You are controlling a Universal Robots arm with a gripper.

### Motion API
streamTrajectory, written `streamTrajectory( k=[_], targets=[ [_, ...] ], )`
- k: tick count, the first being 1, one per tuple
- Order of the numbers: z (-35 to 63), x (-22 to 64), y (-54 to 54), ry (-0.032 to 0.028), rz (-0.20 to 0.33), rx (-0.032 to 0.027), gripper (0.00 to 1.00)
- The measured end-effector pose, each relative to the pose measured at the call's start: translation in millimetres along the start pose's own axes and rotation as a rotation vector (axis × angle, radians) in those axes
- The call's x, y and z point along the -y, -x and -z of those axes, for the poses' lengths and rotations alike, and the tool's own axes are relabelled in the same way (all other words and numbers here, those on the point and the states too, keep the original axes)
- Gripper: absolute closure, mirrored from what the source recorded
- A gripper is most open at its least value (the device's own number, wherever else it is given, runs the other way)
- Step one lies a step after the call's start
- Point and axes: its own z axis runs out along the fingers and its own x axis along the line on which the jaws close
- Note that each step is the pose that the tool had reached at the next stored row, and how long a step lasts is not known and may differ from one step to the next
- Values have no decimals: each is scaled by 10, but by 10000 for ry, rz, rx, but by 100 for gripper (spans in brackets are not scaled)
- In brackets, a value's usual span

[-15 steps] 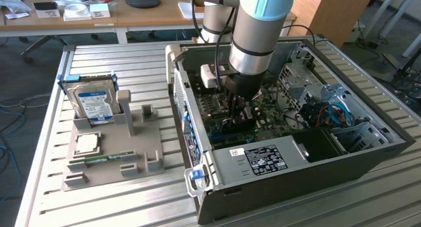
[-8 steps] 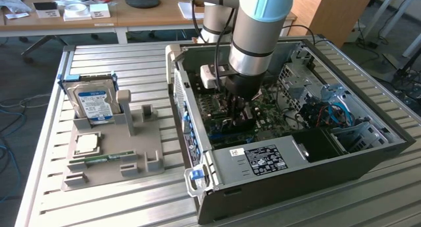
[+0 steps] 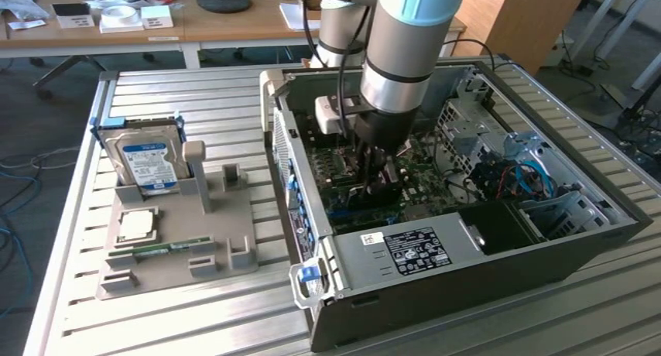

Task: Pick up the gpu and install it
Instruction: 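Insert the gpu into the slot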

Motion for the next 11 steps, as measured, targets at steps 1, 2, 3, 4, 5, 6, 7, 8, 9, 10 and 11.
streamTrajectory(
  k=[1,2,3,4,5,6,7,8,9,10,11],
  targets=[
    [31,0,1,1,1,-1,60],
    [65,1,2,-1,0,0,60],
    [101,1,3,-1,1,0,60],
    [134,2,4,-4,1,1,60],
    [169,2,5,-5,1,-1,60],
    [209,3,6,-7,1,1,60],
    [257,4,7,-7,2,-1,60],
    [302,4,9,-7,1,-1,60],
    [345,5,10,-8,1,1,60],
    [390,5,11,-7,1,-1,60],
    [434,6,12,-8,1,0,60]
  ],
)
